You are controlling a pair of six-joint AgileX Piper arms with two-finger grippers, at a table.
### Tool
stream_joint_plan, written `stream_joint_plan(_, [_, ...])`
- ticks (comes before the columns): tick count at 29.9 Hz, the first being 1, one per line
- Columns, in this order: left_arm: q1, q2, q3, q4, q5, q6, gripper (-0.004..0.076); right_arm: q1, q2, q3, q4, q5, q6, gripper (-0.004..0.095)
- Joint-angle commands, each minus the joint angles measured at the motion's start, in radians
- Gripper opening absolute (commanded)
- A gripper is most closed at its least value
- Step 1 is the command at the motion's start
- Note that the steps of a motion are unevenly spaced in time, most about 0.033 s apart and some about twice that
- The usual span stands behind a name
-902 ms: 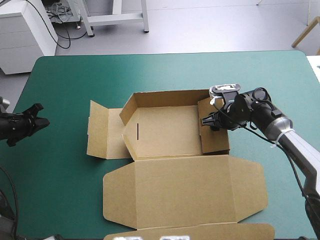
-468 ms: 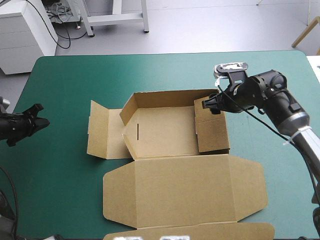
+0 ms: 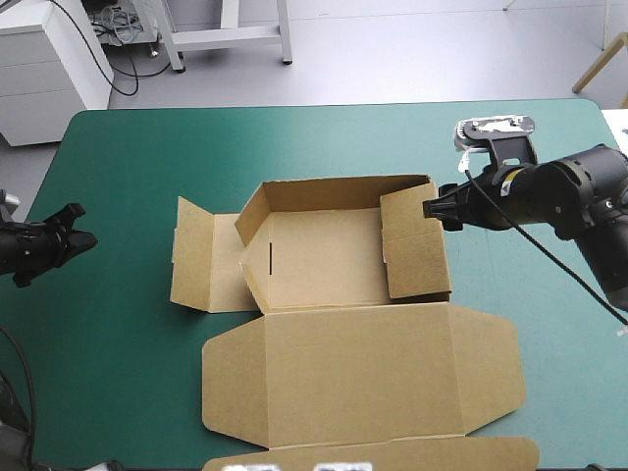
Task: Fold the box
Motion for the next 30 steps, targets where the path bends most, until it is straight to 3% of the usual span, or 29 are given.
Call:
stream_joint_plan(1, [0.0,-0.041,-0.025,-0.06,0.001,0.004,-0.001,-0.004,-0.032,-0.029,-0.007,-0.034,0.012,0.068])
stream_joint_plan(10, [0.0,-0.041,-0.025,-0.06,0.003,0.004,-0.001,-0.004,0.081,-0.014,0.0,-0.072,0.012,0.068])
stream_joint_plan(18, [0.0,-0.041,-0.025,-0.06,0.003,0.004,-0.001,-0.004,0.23,0.079,0.0,-0.222,0.03,0.068])
stream_joint_plan(30, [0.0,-0.041,-0.025,-0.06,0.001,0.004,-0.001,-0.004,0.307,0.142,0.004,-0.271,0.038,0.0636])
